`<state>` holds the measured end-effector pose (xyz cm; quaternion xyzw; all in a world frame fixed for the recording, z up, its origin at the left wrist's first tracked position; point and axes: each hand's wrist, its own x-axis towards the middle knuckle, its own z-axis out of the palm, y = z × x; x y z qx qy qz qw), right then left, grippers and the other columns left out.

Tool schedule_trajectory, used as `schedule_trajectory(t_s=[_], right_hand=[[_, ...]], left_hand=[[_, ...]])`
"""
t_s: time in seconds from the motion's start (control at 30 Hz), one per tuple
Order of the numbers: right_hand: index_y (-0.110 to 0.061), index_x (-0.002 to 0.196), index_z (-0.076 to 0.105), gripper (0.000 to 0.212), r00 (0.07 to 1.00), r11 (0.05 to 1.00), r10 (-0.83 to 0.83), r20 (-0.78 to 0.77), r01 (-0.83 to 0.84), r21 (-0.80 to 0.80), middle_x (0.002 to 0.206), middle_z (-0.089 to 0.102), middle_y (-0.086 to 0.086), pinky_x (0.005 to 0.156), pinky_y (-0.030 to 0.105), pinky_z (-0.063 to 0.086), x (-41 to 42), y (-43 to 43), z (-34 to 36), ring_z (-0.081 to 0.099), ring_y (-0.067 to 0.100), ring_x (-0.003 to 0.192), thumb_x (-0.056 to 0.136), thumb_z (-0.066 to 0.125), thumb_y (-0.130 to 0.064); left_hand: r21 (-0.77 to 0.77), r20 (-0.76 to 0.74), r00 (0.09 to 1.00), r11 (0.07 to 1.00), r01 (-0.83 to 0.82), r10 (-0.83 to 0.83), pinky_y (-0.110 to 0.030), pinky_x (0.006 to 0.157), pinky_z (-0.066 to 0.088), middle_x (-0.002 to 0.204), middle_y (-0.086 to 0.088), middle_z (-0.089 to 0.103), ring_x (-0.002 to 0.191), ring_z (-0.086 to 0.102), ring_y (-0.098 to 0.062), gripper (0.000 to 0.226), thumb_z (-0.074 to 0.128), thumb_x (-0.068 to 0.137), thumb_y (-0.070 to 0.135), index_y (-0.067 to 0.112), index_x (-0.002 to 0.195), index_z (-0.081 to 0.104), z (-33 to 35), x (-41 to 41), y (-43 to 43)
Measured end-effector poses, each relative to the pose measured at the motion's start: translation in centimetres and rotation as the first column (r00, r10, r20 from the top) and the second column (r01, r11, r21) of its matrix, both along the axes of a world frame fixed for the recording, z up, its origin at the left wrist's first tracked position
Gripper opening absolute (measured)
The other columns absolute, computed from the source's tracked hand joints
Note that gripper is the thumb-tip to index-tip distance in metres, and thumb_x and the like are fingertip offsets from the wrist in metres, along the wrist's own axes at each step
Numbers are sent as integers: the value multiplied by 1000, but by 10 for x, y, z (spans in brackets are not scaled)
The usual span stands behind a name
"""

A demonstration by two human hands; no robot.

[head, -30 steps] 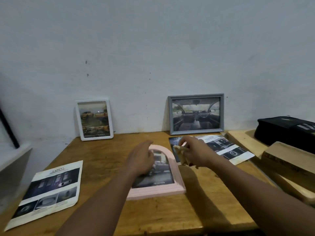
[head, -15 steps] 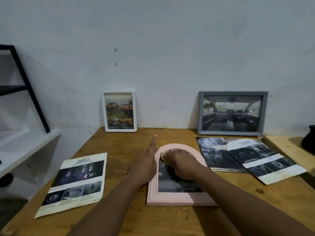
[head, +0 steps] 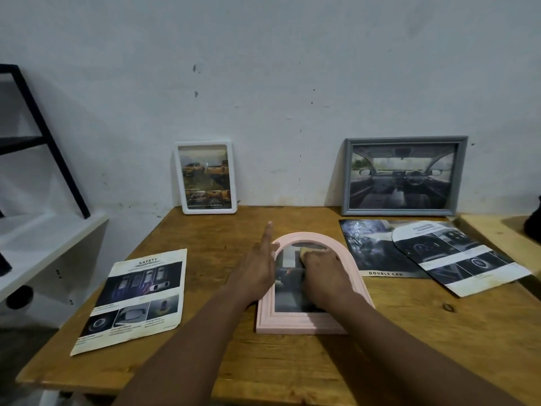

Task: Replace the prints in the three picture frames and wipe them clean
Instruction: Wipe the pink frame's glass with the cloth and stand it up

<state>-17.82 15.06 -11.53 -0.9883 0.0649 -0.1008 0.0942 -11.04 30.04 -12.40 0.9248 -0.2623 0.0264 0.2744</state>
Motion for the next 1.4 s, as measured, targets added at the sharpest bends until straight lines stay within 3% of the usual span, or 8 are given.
schedule_trajectory(t_s=[0.23,0.4,0.57,0.77,0.87,1.0,1.17,1.4], right_hand=[[-27,131,60,47,950,956,280,-136,-263,127,133,59,4,99,37,47,-6,-3,4,55,25,120,87,67,-13],[-26,144,45,48,959,983,182,-219,-175,50,141,52,10,100,39,46,-37,-38,10,55,31,122,98,56,-28],[-7,146,37,53,983,992,79,-164,-62,106,154,37,15,123,44,20,-40,14,-8,27,31,147,105,29,-40],[-21,146,43,48,948,964,250,-198,-225,141,153,43,6,115,44,36,-56,24,13,39,28,142,100,52,-19],[-28,145,46,55,952,986,158,-263,-139,89,144,52,7,105,40,46,-74,-5,31,54,25,126,95,53,-8],[-19,137,51,43,979,1000,28,-202,-28,5,138,54,8,100,38,46,-86,5,27,54,26,122,94,55,-15],[-19,127,61,28,991,987,132,-17,-129,97,132,58,4,101,34,46,-75,53,5,56,20,119,98,57,-18],[-41,140,48,44,909,931,353,-220,-318,180,139,60,-1,103,40,48,-86,-25,16,59,16,117,101,51,-21]], left_hand=[[7,-21,999,1000,30,-30,-44,102,49,154,-1,49,127,57,-26,80,45,107,24,42,157,-15,-1,4,4],[128,34,996,989,73,-78,-47,109,43,157,-6,45,136,49,-29,54,28,109,41,31,161,19,-4,8,8],[157,33,995,984,86,-93,-48,115,38,163,-1,34,145,40,-27,55,25,109,47,32,162,18,-4,6,7],[168,18,998,984,63,-66,-47,116,37,163,0,36,145,40,-26,56,26,109,47,35,162,12,-2,5,7],[165,35,997,984,68,-75,-47,113,40,159,-2,42,141,44,-27,56,24,109,47,34,162,14,-2,7,8],[167,49,996,984,69,-78,-47,110,42,155,-4,47,137,47,-27,55,25,109,45,32,162,15,-3,8,8],[178,52,996,982,61,-72,-47,110,43,156,-5,46,137,48,-28,54,26,109,43,31,162,17,-1,4,6],[181,47,997,982,48,-58,-48,112,42,155,-5,47,138,47,-28,56,23,108,48,32,161,20,-5,9,8]])
